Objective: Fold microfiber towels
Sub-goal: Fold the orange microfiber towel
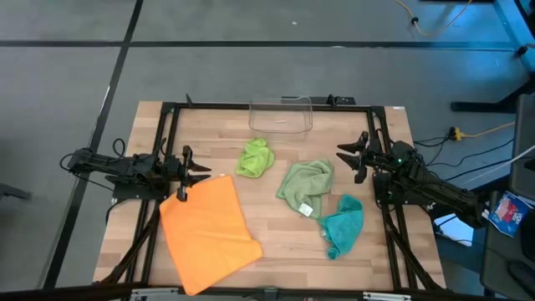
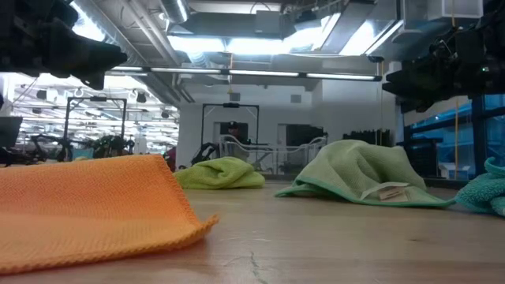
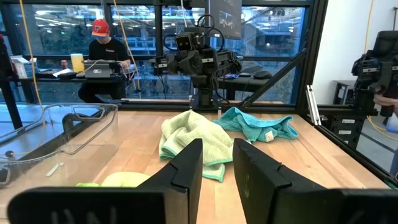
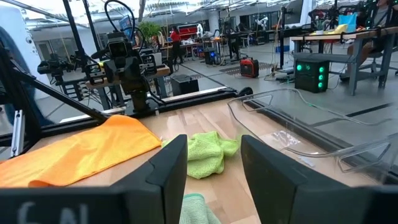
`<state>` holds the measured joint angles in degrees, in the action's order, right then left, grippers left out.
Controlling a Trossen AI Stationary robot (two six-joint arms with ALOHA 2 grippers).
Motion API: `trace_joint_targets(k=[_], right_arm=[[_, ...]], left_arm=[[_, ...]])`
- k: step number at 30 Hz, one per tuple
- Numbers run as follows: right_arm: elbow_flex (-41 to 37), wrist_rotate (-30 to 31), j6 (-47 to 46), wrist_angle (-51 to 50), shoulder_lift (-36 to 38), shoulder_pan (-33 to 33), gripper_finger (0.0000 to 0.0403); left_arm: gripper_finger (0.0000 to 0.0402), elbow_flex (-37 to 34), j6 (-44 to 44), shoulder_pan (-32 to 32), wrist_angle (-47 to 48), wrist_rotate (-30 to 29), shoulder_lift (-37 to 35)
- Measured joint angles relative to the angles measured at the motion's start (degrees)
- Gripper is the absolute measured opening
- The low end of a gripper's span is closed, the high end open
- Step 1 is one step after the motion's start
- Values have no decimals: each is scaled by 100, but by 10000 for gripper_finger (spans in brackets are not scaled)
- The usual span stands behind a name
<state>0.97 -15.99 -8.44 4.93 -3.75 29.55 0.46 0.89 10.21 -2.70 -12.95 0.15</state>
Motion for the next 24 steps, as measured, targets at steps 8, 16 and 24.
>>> trace_joint_targets(k=[8, 16, 24], right_arm=[[0, -20, -255, -61, 0, 1, 155], [0, -18, -389, -211, 0, -1, 155], [2, -15, -550, -304, 2, 1, 155]], left_arm=[[82, -1, 0, 0, 0, 0, 0], [82, -1, 0, 1, 0, 0, 1], [82, 0, -1, 0, 0, 0, 0]])
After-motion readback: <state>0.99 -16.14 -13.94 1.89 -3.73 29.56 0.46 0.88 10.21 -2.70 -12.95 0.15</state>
